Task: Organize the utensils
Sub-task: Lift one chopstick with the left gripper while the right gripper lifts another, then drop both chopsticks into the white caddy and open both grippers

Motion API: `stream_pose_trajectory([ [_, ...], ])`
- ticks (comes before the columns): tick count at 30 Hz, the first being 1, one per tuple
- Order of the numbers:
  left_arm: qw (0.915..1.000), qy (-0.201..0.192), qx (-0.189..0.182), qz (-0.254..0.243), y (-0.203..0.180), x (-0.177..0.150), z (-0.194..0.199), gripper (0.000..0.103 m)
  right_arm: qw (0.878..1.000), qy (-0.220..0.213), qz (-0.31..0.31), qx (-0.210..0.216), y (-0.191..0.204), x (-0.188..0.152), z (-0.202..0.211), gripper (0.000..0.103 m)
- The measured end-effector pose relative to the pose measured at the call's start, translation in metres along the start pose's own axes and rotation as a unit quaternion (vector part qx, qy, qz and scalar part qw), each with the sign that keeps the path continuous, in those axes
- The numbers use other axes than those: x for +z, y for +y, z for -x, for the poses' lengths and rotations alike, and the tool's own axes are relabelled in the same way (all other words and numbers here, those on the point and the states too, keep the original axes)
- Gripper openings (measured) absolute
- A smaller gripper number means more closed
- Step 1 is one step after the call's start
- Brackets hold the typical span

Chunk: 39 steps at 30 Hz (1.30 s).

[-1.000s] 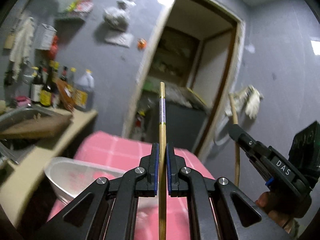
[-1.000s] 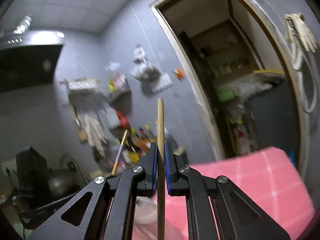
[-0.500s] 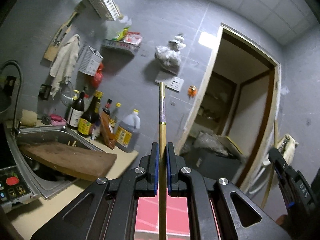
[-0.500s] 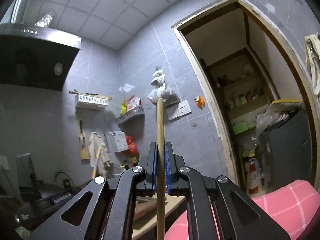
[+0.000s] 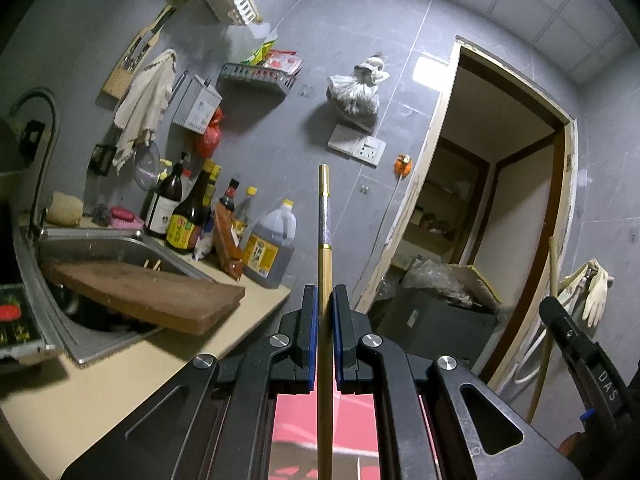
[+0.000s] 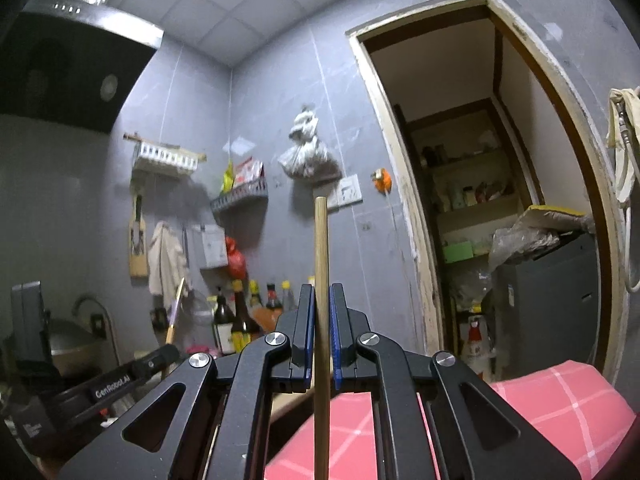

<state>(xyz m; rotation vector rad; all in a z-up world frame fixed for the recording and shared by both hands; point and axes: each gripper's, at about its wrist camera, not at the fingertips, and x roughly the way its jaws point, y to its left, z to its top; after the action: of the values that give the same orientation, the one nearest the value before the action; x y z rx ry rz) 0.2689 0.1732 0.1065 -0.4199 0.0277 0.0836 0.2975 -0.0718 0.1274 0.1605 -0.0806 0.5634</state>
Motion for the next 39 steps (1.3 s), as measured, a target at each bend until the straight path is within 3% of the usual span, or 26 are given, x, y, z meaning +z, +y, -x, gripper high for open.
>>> stream_pose_trajectory([
  [10,0.9982,0.037,0.016,-0.044,-0.008,-0.028,0.006,0.005,0.997,0.079,0.008,0.004,-0.008,-0.012,0.008,0.007],
  [22,0.9908,0.116,-0.005,-0.070,-0.023,-0.046,0.014,0.009,0.991,0.135,0.007,-0.004,-0.015,-0.018,0.019,0.013],
  [26,0.9903,0.125,-0.014,-0.060,-0.024,-0.044,0.020,0.027,0.990,0.140,0.002,-0.005,-0.018,-0.018,0.021,0.029],
  [29,0.9906,0.123,-0.019,-0.056,-0.026,-0.040,0.026,0.030,0.991,0.136,0.001,-0.008,-0.019,-0.016,0.027,0.033],
  [32,0.9911,0.120,-0.025,-0.053,-0.031,-0.035,0.033,0.050,0.993,0.120,-0.002,-0.016,-0.022,-0.010,0.038,0.056],
  [34,0.9916,0.114,-0.031,-0.051,-0.036,-0.032,0.039,0.053,0.994,0.109,0.002,-0.027,-0.025,-0.005,0.048,0.060],
  [36,0.9913,0.113,-0.037,-0.057,-0.044,-0.030,0.044,0.057,0.994,0.100,0.002,-0.038,-0.030,0.000,0.059,0.075],
  [39,0.9916,0.103,-0.046,-0.062,-0.057,-0.030,0.054,0.070,0.995,0.084,0.007,-0.053,-0.037,0.010,0.081,0.082],
])
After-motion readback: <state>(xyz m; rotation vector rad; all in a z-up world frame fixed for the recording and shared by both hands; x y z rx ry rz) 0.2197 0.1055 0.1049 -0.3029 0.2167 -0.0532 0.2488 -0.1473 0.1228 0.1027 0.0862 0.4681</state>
